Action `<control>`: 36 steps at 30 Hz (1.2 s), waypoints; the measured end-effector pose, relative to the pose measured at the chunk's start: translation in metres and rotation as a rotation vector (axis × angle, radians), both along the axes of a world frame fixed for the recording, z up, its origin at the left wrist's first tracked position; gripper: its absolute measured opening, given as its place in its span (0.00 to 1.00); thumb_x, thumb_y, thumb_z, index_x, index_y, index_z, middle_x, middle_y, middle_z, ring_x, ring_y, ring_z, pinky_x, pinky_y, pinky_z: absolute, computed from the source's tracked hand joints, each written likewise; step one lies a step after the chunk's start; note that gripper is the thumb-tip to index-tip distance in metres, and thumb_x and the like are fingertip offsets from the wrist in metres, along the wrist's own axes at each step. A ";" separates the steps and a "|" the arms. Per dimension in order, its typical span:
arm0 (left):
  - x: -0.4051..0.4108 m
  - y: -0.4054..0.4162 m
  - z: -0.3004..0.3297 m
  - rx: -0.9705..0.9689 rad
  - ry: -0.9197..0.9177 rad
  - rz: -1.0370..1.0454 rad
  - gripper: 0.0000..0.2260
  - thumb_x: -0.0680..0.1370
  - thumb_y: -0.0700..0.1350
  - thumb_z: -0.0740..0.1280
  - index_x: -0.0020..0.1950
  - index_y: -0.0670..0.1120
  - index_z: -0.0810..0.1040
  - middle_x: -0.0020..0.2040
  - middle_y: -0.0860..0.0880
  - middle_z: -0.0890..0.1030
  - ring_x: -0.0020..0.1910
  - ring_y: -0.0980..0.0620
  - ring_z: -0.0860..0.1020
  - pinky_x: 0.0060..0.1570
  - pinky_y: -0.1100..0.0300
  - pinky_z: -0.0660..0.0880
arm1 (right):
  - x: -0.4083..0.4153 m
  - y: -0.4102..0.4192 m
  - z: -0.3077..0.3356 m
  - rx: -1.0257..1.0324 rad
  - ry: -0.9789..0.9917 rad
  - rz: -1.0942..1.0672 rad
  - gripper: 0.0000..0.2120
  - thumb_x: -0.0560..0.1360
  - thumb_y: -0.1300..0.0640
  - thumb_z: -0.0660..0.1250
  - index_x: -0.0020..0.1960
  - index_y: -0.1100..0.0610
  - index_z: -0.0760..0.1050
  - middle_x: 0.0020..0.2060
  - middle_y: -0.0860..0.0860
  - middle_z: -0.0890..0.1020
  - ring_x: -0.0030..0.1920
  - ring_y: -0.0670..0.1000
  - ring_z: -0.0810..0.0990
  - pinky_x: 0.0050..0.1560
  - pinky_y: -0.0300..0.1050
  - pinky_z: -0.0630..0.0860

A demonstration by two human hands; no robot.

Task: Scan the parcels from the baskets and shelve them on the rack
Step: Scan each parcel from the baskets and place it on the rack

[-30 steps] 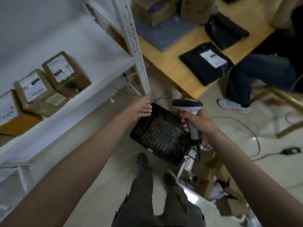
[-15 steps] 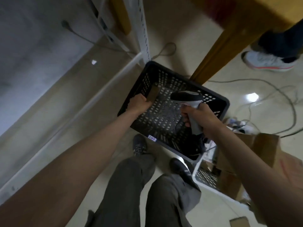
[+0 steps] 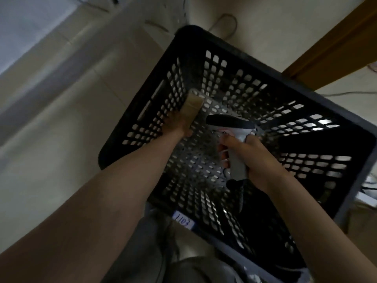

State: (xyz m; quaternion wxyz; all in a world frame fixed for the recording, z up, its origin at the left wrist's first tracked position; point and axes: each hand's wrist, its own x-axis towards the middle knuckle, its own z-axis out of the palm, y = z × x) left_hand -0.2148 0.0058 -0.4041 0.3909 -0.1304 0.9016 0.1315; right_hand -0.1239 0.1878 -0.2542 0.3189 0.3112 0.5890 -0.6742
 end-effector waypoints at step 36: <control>0.212 -0.094 0.662 0.611 0.600 1.026 0.13 0.70 0.53 0.80 0.49 0.52 0.81 0.47 0.53 0.85 0.47 0.52 0.85 0.53 0.49 0.83 | 0.084 -0.039 0.585 0.009 0.477 0.423 0.12 0.79 0.60 0.71 0.39 0.47 0.83 0.34 0.55 0.82 0.31 0.51 0.79 0.31 0.44 0.77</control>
